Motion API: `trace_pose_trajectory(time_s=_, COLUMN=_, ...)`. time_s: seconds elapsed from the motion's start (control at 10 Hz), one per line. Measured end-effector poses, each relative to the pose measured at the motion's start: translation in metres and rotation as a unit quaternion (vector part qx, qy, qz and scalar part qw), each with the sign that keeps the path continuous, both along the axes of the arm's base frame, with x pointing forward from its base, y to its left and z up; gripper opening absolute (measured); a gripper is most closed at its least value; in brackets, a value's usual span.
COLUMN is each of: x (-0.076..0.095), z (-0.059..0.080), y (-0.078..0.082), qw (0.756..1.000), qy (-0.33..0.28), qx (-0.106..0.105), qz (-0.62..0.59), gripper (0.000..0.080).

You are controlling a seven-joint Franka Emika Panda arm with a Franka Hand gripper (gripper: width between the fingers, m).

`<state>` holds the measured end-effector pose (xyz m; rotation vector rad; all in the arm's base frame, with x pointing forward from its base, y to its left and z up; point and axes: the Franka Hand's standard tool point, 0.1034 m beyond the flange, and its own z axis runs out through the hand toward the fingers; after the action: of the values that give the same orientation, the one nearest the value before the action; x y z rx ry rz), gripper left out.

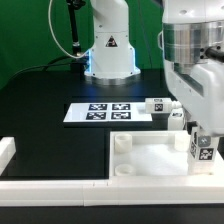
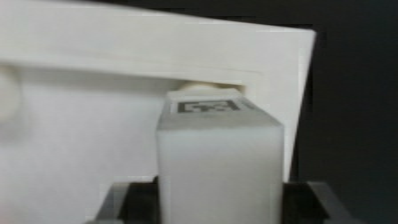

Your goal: Assemble one leg

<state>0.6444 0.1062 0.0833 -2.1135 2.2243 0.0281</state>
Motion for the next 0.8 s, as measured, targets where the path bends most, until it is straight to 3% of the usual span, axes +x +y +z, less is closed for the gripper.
trace_pose_trajectory(time_s=0.3, x=-0.0005, z=0.0004, y=0.0008, qw=0.999, qy=0.001, qx=-0.007, qz=-0.048, gripper=0.0285)
trace_pose_trajectory(time_s=0.4, x=-0.0005, z=0.0, y=0.0, qw=1.0, qy=-0.005, qx=-0.011, qz=0.014, gripper=0.0379)
trace_pose_trajectory(time_s=0.5, x=-0.0023, z=-0.0028, y=-0.0016, qw=0.997, qy=-0.011, qx=-0.015, qz=0.081, gripper=0.0551)
trace_pose_trajectory(time_s=0.6, x=0.0, z=-0.0042, y=-0.0002, qw=0.985, qy=-0.03, qx=-0.024, qz=0.166, gripper=0.0622)
trace_pose_trajectory(time_s=0.7, x=0.0005, z=-0.0067, y=0.0027, qw=0.96, qy=-0.047, qx=-0.034, qz=0.273, gripper=0.0622)
trace_pose_trajectory(time_s=0.8, x=-0.0021, z=-0.0082, y=0.0074, qw=0.953, qy=-0.045, qx=-0.033, qz=0.299, gripper=0.0641)
